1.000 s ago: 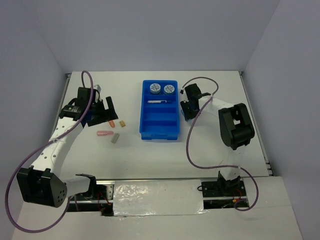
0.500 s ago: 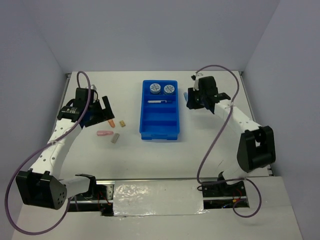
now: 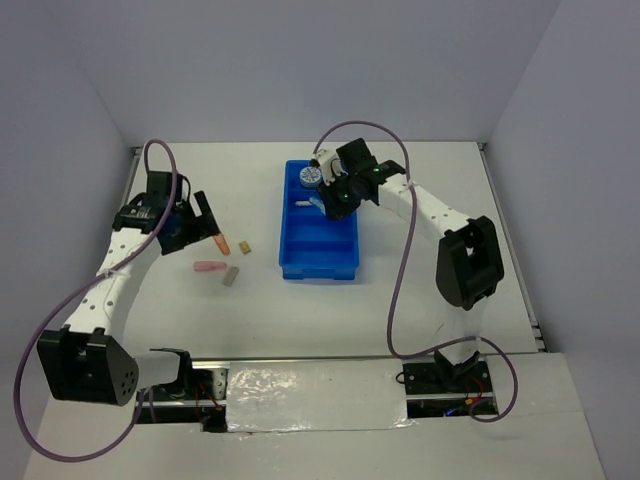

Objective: Sort the stationery into containers
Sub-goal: Place the stationery in the storage box.

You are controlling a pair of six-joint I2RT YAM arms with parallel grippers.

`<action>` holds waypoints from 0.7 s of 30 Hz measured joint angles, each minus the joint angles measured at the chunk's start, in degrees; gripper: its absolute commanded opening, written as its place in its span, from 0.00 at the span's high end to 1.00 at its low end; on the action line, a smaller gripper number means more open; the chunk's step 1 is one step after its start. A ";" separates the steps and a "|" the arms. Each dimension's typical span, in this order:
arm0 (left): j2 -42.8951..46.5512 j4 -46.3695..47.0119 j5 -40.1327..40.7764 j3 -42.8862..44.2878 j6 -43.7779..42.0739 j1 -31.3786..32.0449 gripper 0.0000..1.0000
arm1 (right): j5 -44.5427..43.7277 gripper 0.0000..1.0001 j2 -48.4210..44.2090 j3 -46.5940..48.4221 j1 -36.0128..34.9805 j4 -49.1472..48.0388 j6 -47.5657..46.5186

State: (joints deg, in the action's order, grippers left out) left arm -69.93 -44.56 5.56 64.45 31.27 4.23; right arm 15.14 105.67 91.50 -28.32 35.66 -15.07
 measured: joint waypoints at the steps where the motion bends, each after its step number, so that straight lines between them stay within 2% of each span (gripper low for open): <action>1: -0.90 -0.46 0.33 0.61 0.00 -0.70 0.01 | -0.31 0.73 0.90 0.00 -0.28 0.83 -0.22; 6: -4.94 -1.40 1.11 1.68 0.07 -3.72 0.01 | -1.97 0.70 2.84 -0.02 -1.57 2.54 -0.44; 10: -6.10 -2.25 1.18 1.68 0.17 -3.96 0.01 | -2.89 0.48 3.19 -0.07 -2.03 2.08 -0.07; 13: -6.62 -2.14 0.94 1.49 0.26 -4.52 0.01 | -3.04 0.41 4.15 -0.07 -2.08 1.62 0.28; 21: -9.20 -1.07 0.98 -1.38 1.99 -5.62 0.01 | -3.30 0.38 5.14 -0.11 -2.08 0.83 1.70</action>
State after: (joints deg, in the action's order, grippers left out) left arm -79.13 -45.63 6.55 63.07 33.26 -1.39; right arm 11.84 110.80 91.39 -30.39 36.49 -13.37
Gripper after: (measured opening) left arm 0.994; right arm 0.609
